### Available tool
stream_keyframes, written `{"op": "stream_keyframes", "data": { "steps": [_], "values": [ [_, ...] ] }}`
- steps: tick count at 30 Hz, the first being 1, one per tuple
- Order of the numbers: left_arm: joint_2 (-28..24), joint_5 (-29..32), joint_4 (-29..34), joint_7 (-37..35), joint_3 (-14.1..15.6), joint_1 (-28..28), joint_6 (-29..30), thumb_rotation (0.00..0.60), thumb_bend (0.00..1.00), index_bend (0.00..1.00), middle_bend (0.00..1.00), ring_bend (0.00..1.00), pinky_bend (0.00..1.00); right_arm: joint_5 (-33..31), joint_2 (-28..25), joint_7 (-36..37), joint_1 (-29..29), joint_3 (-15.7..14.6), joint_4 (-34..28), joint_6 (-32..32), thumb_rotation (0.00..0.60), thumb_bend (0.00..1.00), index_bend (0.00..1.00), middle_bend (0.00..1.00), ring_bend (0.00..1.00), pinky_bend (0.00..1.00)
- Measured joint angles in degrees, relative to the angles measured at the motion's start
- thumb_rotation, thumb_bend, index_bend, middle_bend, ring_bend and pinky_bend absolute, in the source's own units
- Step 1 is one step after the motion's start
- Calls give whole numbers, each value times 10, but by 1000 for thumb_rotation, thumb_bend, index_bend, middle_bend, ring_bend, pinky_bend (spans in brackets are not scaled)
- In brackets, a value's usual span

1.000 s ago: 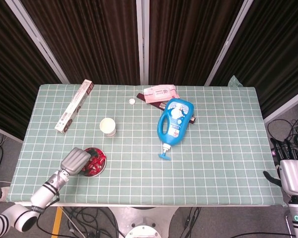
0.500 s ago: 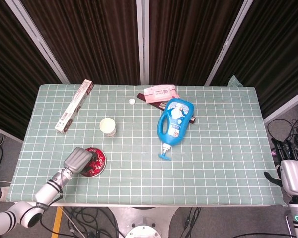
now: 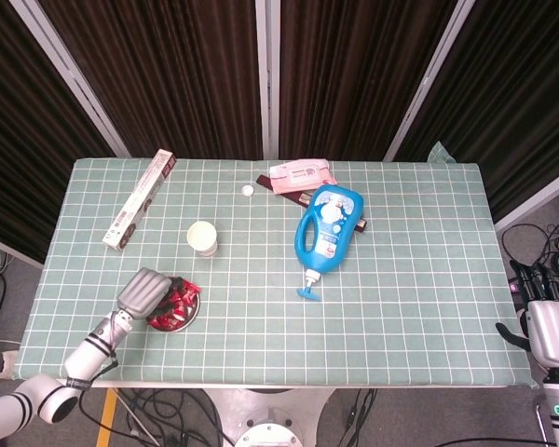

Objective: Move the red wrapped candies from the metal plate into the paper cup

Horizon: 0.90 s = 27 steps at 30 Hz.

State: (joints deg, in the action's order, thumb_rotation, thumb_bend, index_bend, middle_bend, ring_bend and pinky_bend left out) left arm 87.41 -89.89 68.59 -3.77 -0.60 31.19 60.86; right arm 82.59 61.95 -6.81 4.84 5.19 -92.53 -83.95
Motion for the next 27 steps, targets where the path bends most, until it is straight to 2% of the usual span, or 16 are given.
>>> {"op": "stream_keyframes", "data": {
  "steps": [7,13,19,27],
  "values": [
    [-27,21,21,-4,-52,35,-1,600,531,708,777,923,1000,-1,-2,4,-3,0,1,-3,600,58,0,116,35,216],
    [-27,46,8,-15,-87,74,-26,600,532,708,776,923,1000,-4,-3,5,-6,0,2,-5,600,58,0,115,36,216],
    [-3,68,-35,-41,-104,111,-68,600,533,707,771,923,1000,-9,-4,6,-9,0,3,-7,600,57,0,114,35,216],
    [35,88,-99,-69,-111,147,-108,600,529,700,752,922,1000,-15,-5,3,-11,1,2,-6,600,59,0,114,36,216]
  ]
}}
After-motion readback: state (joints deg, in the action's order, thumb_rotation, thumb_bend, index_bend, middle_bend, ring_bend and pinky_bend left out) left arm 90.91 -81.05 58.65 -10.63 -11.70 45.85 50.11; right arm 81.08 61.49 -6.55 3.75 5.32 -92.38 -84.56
